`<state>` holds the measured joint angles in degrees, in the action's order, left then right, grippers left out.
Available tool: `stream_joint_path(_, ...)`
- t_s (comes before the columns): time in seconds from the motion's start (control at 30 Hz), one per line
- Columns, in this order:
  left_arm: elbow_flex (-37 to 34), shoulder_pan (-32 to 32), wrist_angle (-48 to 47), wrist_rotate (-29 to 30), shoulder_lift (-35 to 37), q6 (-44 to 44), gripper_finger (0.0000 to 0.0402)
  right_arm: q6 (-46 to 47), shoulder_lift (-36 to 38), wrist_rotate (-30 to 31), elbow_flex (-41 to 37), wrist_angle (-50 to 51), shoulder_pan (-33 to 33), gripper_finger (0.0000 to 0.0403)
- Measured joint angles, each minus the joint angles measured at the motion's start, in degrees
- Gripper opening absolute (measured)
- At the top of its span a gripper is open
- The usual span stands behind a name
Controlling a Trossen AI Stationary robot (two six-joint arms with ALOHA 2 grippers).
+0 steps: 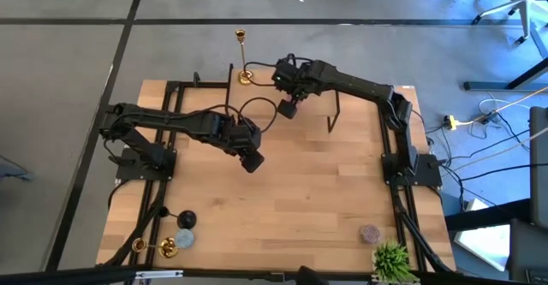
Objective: Pick & Place candle stick holders
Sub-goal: Put the pink candle on the shelf, then put the white candle on the shelf
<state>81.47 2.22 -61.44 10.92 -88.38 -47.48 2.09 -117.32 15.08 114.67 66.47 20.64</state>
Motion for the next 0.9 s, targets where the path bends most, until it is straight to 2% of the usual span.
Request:
stream_joint_path(0.33,0.0,0.0,-0.6,0.0,0.0,0.0,0.0198,0.0,1.3,-0.2,0.3,-2.9,0.1,0.0375)
stream_joint_path(0.5,0.0,0.0,-0.8,-0.3,0.0,0.1,0.0198,0.0,4.7,-1.6,5.5,-4.7,-0.8,0.0375)
stream_joint_path(0.63,0.0,0.0,-1.6,-1.1,0.0,1.8,0.0198,-0.6,9.1,-6.7,10.8,-4.2,-2.6,0.0375)
stream_joint_path(0.77,0.0,0.0,-1.9,-2.7,0.0,5.8,0.0198,0.6,14.2,-13.3,12.7,-2.3,-5.8,0.0375)
stream_joint_path(0.9,0.0,0.0,-1.9,-3.5,0.0,10.5,0.0198,8.2,18.6,-19.7,12.7,1.0,-9.0,0.0375)
